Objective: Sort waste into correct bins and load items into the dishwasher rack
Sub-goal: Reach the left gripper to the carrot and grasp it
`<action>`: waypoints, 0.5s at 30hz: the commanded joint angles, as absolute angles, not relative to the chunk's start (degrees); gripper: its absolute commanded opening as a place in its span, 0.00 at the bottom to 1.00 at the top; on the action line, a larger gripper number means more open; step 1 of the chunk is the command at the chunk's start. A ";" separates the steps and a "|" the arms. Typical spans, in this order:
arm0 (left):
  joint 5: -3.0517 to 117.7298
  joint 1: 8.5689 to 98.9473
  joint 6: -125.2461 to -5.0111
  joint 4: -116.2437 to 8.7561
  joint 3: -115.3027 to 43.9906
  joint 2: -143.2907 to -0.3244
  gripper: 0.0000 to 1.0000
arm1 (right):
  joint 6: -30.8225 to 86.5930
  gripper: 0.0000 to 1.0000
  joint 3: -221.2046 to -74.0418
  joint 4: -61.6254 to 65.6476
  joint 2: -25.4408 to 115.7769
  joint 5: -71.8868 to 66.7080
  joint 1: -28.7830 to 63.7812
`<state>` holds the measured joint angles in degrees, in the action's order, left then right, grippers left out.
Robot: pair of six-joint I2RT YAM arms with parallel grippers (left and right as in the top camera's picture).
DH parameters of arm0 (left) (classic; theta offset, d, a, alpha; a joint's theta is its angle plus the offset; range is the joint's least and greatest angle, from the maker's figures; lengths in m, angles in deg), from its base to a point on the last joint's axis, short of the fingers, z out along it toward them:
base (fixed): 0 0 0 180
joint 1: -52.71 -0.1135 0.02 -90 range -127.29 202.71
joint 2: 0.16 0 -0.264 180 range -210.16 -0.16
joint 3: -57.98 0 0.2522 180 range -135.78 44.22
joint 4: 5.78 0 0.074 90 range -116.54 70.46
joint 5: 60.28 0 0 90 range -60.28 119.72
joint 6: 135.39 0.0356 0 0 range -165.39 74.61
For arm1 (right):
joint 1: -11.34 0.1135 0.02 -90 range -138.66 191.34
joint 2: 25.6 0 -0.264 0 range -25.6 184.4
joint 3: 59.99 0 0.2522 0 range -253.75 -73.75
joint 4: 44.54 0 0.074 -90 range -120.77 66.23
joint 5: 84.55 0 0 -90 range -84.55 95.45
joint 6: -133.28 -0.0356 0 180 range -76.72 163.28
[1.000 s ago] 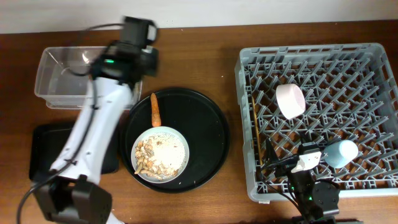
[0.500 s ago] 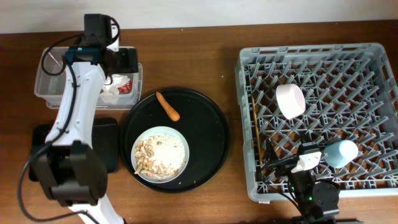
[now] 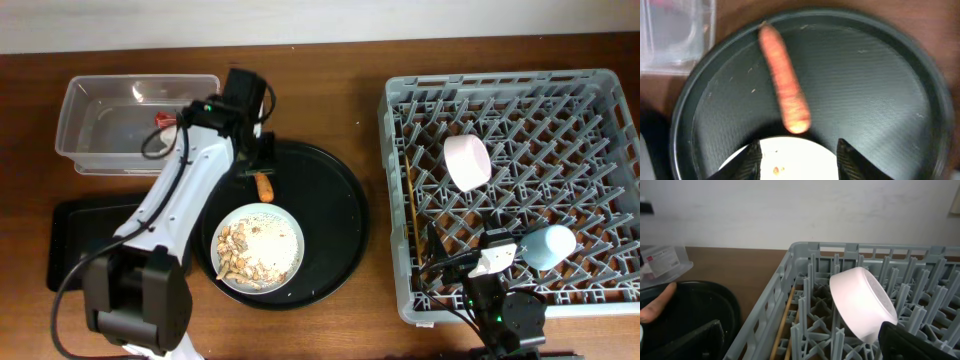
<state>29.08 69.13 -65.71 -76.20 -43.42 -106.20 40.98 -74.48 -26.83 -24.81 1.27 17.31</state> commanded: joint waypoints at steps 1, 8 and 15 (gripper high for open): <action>27.33 68.87 -72.13 -70.21 -37.16 -106.22 0.66 | 41.35 0.98 -74.06 -26.74 -25.24 0.96 16.92; 29.97 69.48 -72.11 -56.18 -25.56 -106.33 0.84 | 41.35 0.98 -74.06 -26.74 -25.24 0.96 16.92; 29.97 69.48 -72.13 -51.44 -23.15 -107.47 0.64 | 41.35 0.98 -74.06 -26.74 -25.24 0.96 16.92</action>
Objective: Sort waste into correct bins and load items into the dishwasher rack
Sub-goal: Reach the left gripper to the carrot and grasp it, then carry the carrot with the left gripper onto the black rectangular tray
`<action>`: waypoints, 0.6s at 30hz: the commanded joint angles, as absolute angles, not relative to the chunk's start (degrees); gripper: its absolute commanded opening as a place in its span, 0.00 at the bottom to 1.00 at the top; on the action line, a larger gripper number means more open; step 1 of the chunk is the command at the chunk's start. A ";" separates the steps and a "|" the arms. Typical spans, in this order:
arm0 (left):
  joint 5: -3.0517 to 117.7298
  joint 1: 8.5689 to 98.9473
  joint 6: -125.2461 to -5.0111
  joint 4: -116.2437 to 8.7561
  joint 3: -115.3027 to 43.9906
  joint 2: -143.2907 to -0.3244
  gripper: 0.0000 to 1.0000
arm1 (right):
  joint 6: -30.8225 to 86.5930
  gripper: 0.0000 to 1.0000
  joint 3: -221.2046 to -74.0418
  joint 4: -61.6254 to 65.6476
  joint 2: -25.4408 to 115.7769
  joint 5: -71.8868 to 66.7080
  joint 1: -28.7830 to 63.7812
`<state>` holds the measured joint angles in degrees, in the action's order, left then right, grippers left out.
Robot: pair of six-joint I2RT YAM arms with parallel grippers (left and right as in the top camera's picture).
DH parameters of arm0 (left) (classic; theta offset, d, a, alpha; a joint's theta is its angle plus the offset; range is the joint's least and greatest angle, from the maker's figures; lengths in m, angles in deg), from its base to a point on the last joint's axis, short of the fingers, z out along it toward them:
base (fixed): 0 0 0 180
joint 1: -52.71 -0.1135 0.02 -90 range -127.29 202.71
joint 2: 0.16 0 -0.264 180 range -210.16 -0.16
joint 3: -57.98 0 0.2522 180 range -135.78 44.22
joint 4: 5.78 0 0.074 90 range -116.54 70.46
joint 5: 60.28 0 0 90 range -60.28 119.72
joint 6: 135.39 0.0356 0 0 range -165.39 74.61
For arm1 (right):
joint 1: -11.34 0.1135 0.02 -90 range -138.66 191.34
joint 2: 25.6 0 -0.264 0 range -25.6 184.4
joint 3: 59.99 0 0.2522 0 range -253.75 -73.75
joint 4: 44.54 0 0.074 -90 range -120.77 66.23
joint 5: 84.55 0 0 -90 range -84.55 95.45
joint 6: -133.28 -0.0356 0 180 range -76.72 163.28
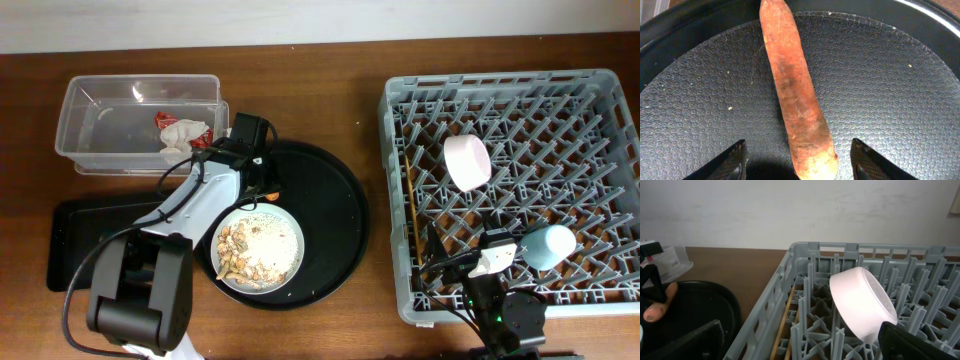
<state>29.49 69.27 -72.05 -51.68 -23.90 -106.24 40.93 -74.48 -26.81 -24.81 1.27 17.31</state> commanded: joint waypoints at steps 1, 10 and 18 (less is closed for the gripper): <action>29.97 69.48 -72.13 -51.37 -23.15 -108.12 0.62 | 41.35 0.98 -74.06 -26.74 -25.24 0.96 16.92; 31.68 69.20 -72.11 -48.68 -23.68 -112.12 0.38 | 41.35 0.98 -74.06 -26.74 -25.24 0.96 16.92; 31.44 68.87 -69.69 -58.37 -33.62 -110.94 0.09 | 41.35 0.98 -74.06 -26.74 -25.24 0.96 16.92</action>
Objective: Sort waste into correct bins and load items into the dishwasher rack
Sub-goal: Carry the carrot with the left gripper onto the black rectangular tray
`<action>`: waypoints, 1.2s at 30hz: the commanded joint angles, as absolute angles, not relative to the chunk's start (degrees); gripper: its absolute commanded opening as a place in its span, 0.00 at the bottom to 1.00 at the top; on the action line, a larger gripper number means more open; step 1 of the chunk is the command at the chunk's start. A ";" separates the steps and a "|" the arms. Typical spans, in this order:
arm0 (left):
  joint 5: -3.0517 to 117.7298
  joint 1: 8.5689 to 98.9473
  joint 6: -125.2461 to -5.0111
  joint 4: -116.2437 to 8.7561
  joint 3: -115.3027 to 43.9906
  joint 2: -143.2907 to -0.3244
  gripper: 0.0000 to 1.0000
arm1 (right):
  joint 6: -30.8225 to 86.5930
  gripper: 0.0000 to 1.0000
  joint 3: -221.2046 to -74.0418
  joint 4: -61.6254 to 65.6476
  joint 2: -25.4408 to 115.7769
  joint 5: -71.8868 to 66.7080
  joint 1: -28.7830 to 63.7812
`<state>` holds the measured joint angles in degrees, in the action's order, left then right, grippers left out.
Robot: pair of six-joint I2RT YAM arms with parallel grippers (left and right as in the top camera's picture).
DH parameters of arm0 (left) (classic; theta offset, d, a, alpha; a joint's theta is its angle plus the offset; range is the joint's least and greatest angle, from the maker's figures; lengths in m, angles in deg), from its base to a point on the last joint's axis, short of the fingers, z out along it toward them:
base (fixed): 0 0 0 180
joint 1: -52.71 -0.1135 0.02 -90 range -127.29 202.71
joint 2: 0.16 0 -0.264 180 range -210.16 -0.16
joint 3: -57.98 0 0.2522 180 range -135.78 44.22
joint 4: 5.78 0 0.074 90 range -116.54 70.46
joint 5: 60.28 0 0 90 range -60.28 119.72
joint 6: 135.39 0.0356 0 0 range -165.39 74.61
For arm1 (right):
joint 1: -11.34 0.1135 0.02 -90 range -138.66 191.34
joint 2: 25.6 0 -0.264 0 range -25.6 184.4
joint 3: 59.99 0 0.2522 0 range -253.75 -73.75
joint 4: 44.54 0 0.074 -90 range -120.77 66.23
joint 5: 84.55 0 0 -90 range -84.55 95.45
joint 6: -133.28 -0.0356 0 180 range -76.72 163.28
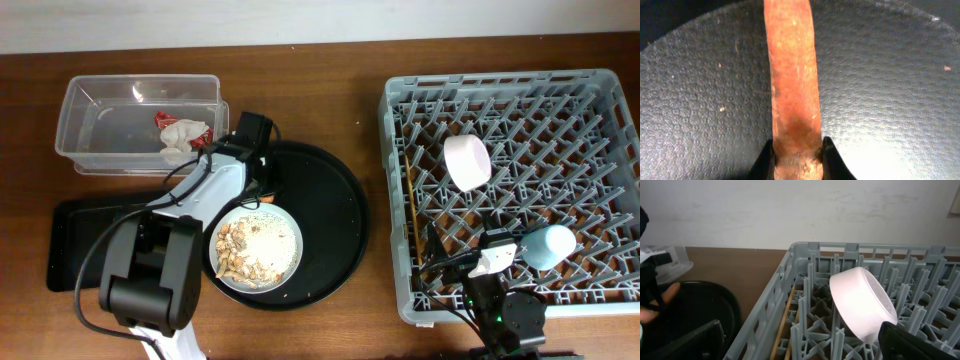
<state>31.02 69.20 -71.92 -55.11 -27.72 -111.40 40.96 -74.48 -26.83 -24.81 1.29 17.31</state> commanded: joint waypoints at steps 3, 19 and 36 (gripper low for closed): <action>31.07 68.46 -68.31 -63.09 -38.34 -108.32 0.08 | 41.35 0.98 -74.06 -26.74 -25.24 0.96 16.92; 21.43 50.69 -75.83 -93.10 -35.37 -83.71 0.00 | 41.35 0.98 -74.06 -26.74 -25.24 0.96 16.92; 36.36 34.91 -82.01 -73.14 -13.69 -83.49 0.77 | 41.35 0.98 -74.06 -26.74 -25.24 0.96 16.92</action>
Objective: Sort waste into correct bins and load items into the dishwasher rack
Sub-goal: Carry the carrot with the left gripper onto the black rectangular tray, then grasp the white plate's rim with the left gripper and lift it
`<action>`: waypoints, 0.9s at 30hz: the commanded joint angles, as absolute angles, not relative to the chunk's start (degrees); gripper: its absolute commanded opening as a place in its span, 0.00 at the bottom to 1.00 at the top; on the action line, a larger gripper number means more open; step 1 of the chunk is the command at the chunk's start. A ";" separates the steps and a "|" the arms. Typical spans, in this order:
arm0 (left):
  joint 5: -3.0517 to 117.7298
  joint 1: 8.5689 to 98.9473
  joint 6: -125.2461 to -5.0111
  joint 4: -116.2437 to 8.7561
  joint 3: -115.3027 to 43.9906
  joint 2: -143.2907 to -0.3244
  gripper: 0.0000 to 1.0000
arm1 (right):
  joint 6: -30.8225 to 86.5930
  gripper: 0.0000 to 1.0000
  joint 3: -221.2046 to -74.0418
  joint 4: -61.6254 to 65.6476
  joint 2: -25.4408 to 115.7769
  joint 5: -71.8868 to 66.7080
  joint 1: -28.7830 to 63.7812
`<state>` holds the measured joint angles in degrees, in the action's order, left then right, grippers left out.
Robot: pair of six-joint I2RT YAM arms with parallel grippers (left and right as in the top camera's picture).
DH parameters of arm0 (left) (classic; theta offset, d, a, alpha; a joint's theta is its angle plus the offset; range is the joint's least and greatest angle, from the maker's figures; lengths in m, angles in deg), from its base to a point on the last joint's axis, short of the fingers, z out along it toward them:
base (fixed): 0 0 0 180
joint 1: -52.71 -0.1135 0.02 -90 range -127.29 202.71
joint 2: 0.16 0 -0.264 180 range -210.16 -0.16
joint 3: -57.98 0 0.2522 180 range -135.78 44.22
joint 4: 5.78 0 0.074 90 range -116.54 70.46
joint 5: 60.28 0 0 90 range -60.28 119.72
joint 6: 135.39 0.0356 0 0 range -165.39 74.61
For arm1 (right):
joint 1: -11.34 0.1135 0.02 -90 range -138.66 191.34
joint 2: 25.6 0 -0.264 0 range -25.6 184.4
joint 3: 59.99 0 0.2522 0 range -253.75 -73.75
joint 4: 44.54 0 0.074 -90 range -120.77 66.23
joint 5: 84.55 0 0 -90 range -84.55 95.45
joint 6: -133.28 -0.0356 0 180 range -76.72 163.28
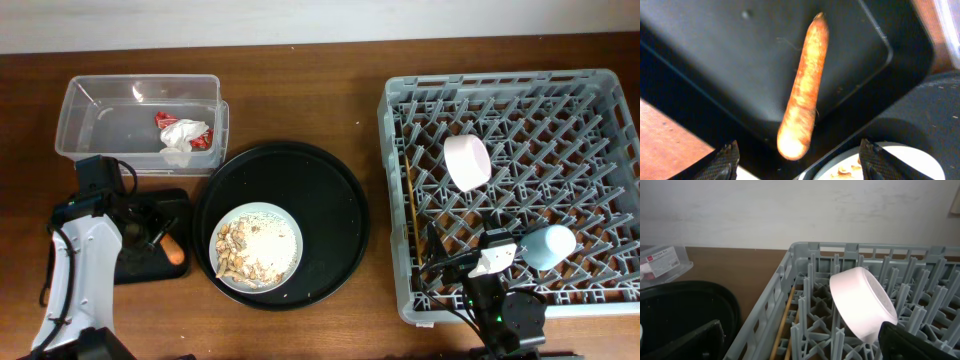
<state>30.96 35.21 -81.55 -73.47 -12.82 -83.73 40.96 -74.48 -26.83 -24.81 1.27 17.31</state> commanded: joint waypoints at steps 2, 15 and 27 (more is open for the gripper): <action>41.10 35.58 -78.89 -73.05 -15.46 -83.27 0.76 | 41.35 0.98 -74.06 -26.74 -25.24 0.96 16.92; 38.61 71.84 -51.28 -70.15 -21.86 -84.36 0.59 | 41.35 0.98 -74.06 -26.74 -25.24 0.96 16.92; 29.84 92.28 -57.51 -74.45 -21.19 -96.93 0.39 | 41.35 0.98 -74.06 -26.74 -25.24 0.96 16.92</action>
<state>33.03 91.65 -55.35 -74.21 -21.36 -92.98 40.96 -74.48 -26.83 -24.81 1.27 17.31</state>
